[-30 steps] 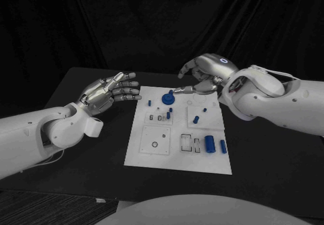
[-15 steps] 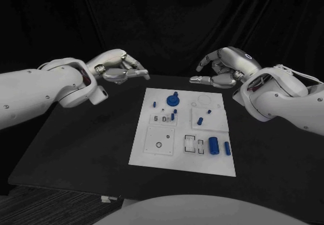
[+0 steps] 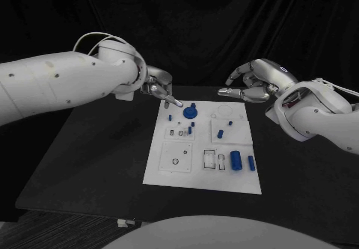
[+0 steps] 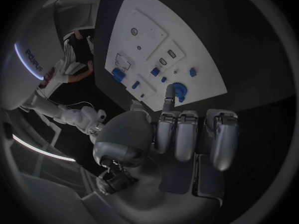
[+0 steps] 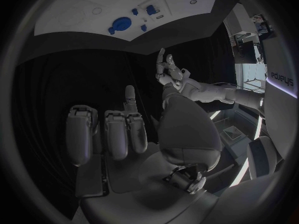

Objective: Assemble the parts on the task board

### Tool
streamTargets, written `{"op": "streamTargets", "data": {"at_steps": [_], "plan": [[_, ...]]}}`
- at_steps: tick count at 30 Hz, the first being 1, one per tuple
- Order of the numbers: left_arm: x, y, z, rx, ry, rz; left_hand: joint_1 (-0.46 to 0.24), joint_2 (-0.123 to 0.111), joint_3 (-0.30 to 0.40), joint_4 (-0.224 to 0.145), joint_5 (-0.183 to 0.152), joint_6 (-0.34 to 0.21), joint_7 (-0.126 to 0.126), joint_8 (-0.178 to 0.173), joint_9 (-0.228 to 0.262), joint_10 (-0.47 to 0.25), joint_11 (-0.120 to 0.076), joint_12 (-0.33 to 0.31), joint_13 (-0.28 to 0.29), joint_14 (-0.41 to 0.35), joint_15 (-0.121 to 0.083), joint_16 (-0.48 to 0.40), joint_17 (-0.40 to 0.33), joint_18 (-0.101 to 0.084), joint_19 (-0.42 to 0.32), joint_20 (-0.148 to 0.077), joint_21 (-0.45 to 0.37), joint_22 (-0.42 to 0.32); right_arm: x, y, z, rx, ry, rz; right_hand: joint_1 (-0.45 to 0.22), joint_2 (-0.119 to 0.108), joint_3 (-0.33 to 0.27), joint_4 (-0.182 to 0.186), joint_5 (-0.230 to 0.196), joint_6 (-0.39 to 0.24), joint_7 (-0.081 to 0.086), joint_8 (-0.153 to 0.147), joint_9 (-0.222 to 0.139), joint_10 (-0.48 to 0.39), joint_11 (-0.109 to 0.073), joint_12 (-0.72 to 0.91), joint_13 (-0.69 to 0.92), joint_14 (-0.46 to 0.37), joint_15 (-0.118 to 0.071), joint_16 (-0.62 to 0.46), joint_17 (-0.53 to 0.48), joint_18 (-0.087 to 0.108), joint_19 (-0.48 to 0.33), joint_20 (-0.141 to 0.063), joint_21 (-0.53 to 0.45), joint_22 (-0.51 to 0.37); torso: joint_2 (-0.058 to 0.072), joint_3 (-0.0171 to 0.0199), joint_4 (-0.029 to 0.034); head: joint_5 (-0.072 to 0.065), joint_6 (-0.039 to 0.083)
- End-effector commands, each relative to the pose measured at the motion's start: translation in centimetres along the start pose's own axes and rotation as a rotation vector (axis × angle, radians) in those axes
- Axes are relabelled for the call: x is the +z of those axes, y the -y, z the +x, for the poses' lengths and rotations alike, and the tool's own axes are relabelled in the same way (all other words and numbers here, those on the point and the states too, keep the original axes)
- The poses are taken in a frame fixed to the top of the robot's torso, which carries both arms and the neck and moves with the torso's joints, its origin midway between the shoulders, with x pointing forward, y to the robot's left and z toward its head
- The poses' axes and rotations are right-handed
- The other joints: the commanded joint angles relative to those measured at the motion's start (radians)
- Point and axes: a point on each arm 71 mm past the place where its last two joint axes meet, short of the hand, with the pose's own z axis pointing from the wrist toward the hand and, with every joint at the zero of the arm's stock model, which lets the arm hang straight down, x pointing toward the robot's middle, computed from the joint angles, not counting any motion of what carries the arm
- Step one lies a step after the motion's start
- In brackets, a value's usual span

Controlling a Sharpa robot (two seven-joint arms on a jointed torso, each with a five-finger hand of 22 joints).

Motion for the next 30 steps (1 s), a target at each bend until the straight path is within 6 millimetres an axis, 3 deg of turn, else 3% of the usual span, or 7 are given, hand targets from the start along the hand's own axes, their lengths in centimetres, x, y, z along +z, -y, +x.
{"op": "streamTargets", "data": {"at_steps": [1, 4, 7, 12, 15, 22, 30], "plan": [[0.6, 0.3, 1.3, -0.131, -0.309, -0.169, 0.006, 0.020, 0.006, -0.013, -0.003, -0.010, -0.001, -0.016, 0.023, 0.102, 0.007, 0.022, 0.262, 0.102, 0.010, 0.013, 0.267, -0.001, 0.101, 0.005, 0.016, 0.265, 0.0, 0.2, 0.3, 0.004, -0.027, 0.030, 0.000, 0.028, 0.034, -0.001, 0.011, -0.005, 0.002, 0.017, 0.015, 0.099, 0.010, 0.017, 0.268, 0.108, -0.001, 0.019, 0.276, 0.005, 0.048, 0.003, 0.009, 0.242, 0.001, 0.0222, -0.0281, 0.019, 0.000], [1.4, 1.5, 0.9, -0.135, -0.353, -0.187, 0.033, 0.027, 0.035, -0.035, 0.008, 0.003, -0.004, -0.018, 0.032, 0.102, 0.006, 0.022, 0.262, 0.102, 0.010, 0.013, 0.267, -0.001, 0.101, 0.007, 0.016, 0.265, 0.1, 0.1, 0.5, 0.003, -0.038, 0.032, -0.001, 0.029, 0.034, -0.001, 0.012, -0.005, 0.002, 0.017, 0.015, 0.099, 0.011, 0.017, 0.268, 0.108, 0.000, 0.018, 0.275, 0.005, 0.048, 0.004, 0.008, 0.241, 0.002, 0.0298, -0.0422, 0.035, 0.000], [2.0, 2.2, 0.5, -0.137, -0.367, -0.208, 0.040, 0.025, 0.057, -0.047, 0.046, 0.017, -0.008, -0.021, 0.042, 0.102, 0.002, 0.022, 0.262, 0.102, 0.006, 0.013, 0.267, -0.001, 0.101, 0.005, 0.016, 0.265, 0.3, 0.1, 0.6, 0.003, -0.050, 0.036, -0.004, 0.032, 0.034, -0.001, 0.014, -0.006, 0.003, 0.018, 0.016, 0.099, 0.010, 0.017, 0.268, 0.107, 0.000, 0.016, 0.271, 0.006, 0.047, 0.004, 0.006, 0.241, -0.001, 0.0326, -0.0473, 0.040, 0.000], [2.6, 2.7, 0.1, -0.146, -0.364, -0.230, 0.047, 0.020, 0.079, -0.059, 0.091, 0.023, -0.010, -0.031, 0.052, 0.102, -0.001, 0.022, 0.262, 0.102, 0.002, 0.013, 0.267, -0.001, 0.101, 0.001, 0.016, 0.265, 0.4, 0.2, 0.9, 0.014, -0.071, 0.053, -0.002, 0.040, 0.037, -0.003, 0.027, -0.011, 0.004, 0.020, 0.017, 0.099, 0.011, 0.017, 0.268, 0.107, 0.001, 0.016, 0.270, 0.006, 0.046, 0.005, 0.004, 0.240, -0.001, 0.0312, -0.0493, 0.040, 0.000], [2.9, 2.9, 0.0, -0.150, -0.360, -0.238, 0.068, 0.016, 0.101, -0.081, 0.117, 0.030, -0.013, -0.035, 0.059, 0.102, -0.004, 0.022, 0.262, 0.102, 0.000, 0.013, 0.267, -0.001, 0.101, -0.001, 0.016, 0.265, 0.5, 0.3, 1.0, 0.019, -0.083, 0.063, 0.001, 0.043, 0.039, -0.004, 0.035, -0.013, 0.004, 0.021, 0.018, 0.099, 0.012, 0.017, 0.268, 0.107, 0.001, 0.016, 0.270, 0.007, 0.046, 0.006, 0.003, 0.239, 0.001, 0.0272, -0.0471, 0.037, 0.000], [4.2, 3.7, 0.6, -0.169, -0.340, -0.249, 0.093, 0.016, 0.136, -0.111, 0.135, 0.030, -0.015, -0.049, 0.068, 0.102, -0.007, 0.022, 0.262, 0.102, -0.003, 0.013, 0.267, -0.001, 0.101, -0.005, 0.016, 0.265, 0.7, 0.3, 1.2, 0.023, -0.095, 0.071, 0.010, 0.050, 0.041, -0.005, 0.056, -0.016, 0.005, 0.024, 0.020, 0.099, 0.013, 0.017, 0.268, 0.106, 0.002, 0.014, 0.268, 0.007, 0.045, 0.007, 0.002, 0.239, 0.005, 0.0234, -0.0484, 0.040, 0.000], [5.1, 3.9, 1.7, -0.195, -0.321, -0.263, 0.128, 0.020, 0.191, -0.154, 0.161, 0.043, -0.024, -0.054, 0.088, 0.102, -0.015, 0.022, 0.262, 0.102, -0.011, 0.013, 0.267, -0.001, 0.101, -0.011, 0.016, 0.265, 0.7, 0.2, 1.4, 0.024, -0.102, 0.070, 0.019, 0.047, 0.040, -0.007, 0.065, -0.018, 0.005, 0.026, 0.021, 0.099, 0.013, 0.017, 0.268, 0.106, 0.003, 0.013, 0.266, 0.008, 0.044, 0.008, 0.000, 0.238, 0.006, 0.0224, -0.0502, 0.042, 0.000]]}}
